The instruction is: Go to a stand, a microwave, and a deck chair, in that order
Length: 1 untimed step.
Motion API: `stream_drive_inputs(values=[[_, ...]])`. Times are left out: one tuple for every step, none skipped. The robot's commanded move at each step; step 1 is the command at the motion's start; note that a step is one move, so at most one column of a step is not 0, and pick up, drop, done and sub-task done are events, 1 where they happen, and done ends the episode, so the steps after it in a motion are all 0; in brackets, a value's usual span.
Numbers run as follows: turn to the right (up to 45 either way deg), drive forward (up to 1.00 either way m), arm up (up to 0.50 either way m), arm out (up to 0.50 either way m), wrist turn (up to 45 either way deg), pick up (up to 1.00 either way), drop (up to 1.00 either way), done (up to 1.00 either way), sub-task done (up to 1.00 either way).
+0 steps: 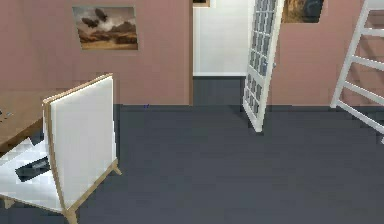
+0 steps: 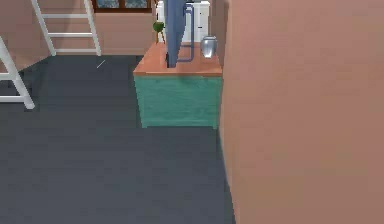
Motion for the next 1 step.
stream_drive_inputs(values=[[0.0, 0.25, 0.0, 0.0, 0.0, 0.0, 0.0, 0.0, 0.0]])
